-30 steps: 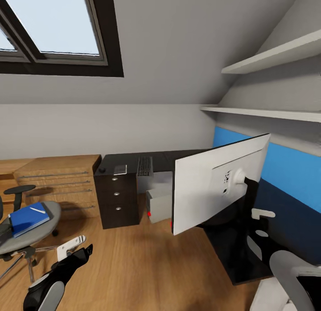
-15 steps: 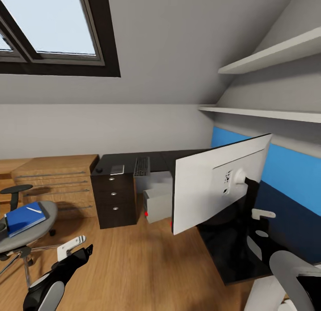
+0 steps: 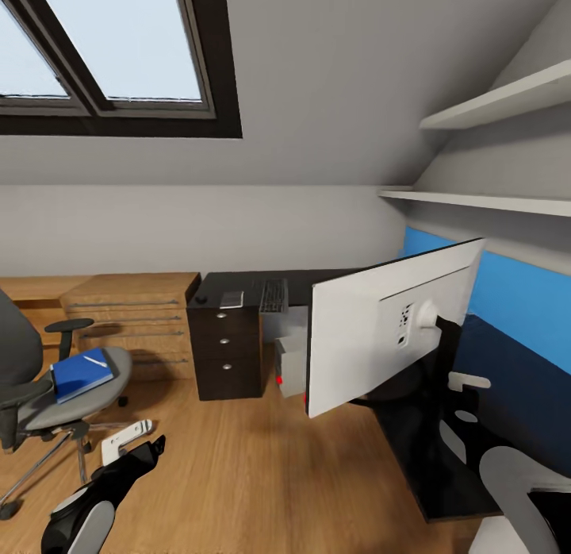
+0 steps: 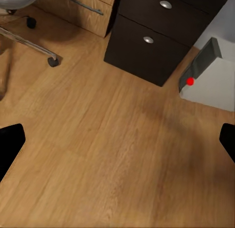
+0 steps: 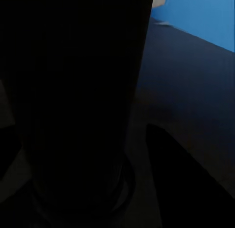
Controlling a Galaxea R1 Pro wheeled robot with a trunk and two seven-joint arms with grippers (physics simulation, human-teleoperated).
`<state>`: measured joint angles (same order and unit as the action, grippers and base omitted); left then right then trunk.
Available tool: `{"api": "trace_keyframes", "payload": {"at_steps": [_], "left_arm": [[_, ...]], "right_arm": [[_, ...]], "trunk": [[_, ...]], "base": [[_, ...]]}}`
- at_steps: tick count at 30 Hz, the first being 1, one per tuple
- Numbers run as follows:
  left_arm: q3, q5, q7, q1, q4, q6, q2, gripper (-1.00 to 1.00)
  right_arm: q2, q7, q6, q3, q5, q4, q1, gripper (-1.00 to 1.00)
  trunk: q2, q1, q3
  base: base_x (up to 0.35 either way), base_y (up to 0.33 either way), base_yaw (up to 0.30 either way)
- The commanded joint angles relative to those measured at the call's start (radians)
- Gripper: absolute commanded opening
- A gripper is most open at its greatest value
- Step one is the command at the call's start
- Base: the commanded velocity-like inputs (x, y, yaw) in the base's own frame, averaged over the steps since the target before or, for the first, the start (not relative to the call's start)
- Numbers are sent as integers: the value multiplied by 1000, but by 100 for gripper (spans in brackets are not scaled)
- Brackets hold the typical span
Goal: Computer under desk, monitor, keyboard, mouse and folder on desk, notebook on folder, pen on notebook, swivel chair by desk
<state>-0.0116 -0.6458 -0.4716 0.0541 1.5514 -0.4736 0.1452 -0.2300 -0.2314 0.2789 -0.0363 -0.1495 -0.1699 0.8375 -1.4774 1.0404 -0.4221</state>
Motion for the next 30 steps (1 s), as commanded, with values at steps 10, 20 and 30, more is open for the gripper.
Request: {"api": "trace_keyframes", "payload": {"at_steps": [10, 20, 30], "left_arm": [[-2, -9, -9, 1, 1, -1, 1, 100], [-2, -9, -9, 1, 1, 0, 1, 100], [-2, -11, -9, 1, 0, -2, 1, 100]], "right_arm": [[0, 1, 2, -7, -8, 0, 1, -100], [0, 2, 2, -7, -9, 1, 1, -100], [0, 3, 1, -7, -8, 1, 1, -100]], "trunk": [[-1, 0, -1], [-1, 0, -1], [-1, 0, -1]], "base": [[0, -167, 53], [7, -309, 1], [148, -193, 0]]}}
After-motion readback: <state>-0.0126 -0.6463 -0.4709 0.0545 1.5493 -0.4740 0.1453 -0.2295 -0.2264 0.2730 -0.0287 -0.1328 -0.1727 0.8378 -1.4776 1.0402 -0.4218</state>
